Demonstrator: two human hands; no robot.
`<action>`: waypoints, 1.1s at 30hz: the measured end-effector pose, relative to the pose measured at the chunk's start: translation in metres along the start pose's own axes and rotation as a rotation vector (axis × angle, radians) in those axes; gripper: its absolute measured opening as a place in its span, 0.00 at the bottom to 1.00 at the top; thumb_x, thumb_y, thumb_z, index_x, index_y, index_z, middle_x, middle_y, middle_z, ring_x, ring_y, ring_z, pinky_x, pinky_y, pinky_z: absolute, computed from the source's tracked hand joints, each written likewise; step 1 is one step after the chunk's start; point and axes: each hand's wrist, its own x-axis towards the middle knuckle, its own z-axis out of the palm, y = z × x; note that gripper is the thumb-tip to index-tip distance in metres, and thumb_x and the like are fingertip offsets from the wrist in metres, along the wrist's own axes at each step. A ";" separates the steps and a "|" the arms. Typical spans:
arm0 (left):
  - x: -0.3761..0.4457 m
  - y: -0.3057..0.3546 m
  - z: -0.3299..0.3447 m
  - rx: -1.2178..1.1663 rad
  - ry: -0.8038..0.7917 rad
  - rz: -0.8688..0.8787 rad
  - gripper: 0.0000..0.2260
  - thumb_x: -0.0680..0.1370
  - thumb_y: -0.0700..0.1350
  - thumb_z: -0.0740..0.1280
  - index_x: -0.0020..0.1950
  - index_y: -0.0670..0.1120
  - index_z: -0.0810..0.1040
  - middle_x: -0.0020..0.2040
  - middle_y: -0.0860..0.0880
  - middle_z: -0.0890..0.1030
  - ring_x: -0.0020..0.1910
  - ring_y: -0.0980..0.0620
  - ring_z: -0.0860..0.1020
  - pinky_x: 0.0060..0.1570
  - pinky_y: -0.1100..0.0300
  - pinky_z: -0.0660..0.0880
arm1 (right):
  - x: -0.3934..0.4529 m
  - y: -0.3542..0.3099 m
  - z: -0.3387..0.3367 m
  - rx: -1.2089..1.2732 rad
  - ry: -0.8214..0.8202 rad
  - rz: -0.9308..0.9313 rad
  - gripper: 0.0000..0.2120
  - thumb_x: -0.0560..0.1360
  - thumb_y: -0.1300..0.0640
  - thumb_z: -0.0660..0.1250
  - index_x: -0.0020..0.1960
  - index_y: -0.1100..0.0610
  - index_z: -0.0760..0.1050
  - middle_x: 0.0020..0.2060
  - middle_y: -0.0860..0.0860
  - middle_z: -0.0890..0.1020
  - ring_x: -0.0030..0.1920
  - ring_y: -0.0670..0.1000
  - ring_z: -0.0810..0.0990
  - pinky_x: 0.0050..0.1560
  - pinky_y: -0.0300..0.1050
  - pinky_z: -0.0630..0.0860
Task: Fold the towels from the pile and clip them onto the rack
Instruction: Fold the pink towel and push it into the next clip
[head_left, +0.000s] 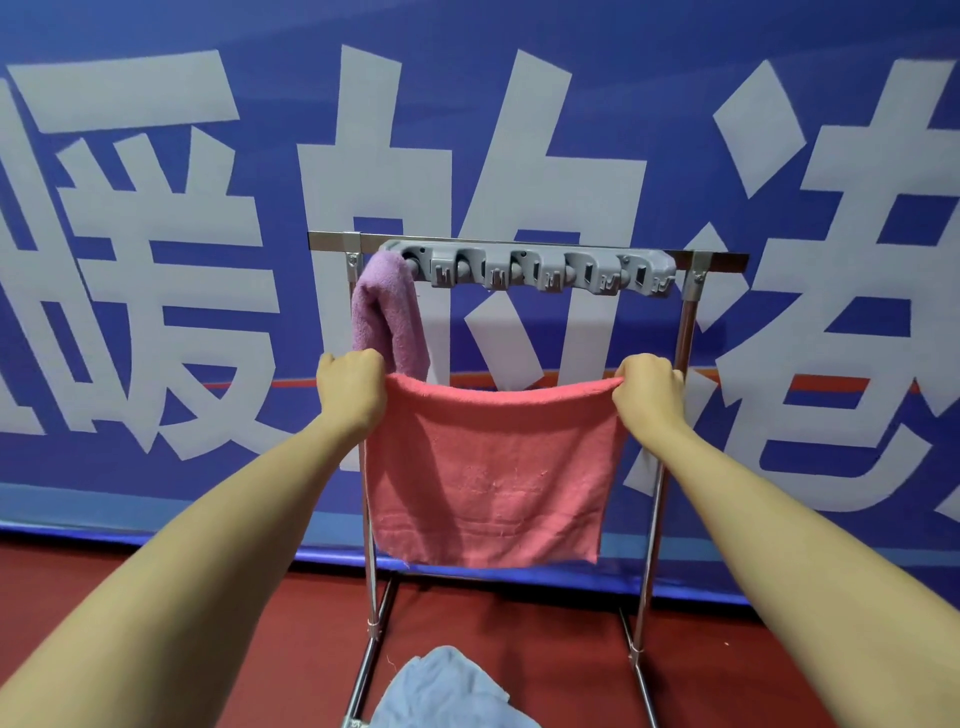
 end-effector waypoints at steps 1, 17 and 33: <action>0.000 -0.002 0.000 0.006 0.007 0.001 0.14 0.65 0.28 0.58 0.27 0.45 0.61 0.32 0.42 0.75 0.33 0.40 0.69 0.49 0.52 0.64 | 0.000 0.000 0.001 0.018 0.007 0.004 0.11 0.72 0.72 0.59 0.44 0.64 0.80 0.41 0.59 0.81 0.45 0.61 0.77 0.51 0.51 0.70; -0.015 -0.008 -0.001 0.050 -0.003 -0.006 0.15 0.69 0.28 0.59 0.29 0.44 0.59 0.36 0.45 0.70 0.35 0.42 0.70 0.37 0.56 0.63 | -0.012 0.001 0.007 0.165 0.070 0.126 0.12 0.74 0.70 0.60 0.47 0.59 0.80 0.42 0.56 0.82 0.44 0.60 0.80 0.39 0.48 0.74; -0.030 0.036 0.013 -0.619 0.044 0.306 0.11 0.75 0.32 0.62 0.51 0.40 0.82 0.50 0.44 0.81 0.50 0.44 0.79 0.53 0.58 0.71 | -0.042 -0.031 0.034 0.560 -0.084 -0.198 0.15 0.74 0.69 0.61 0.48 0.54 0.82 0.47 0.47 0.82 0.56 0.52 0.72 0.53 0.44 0.58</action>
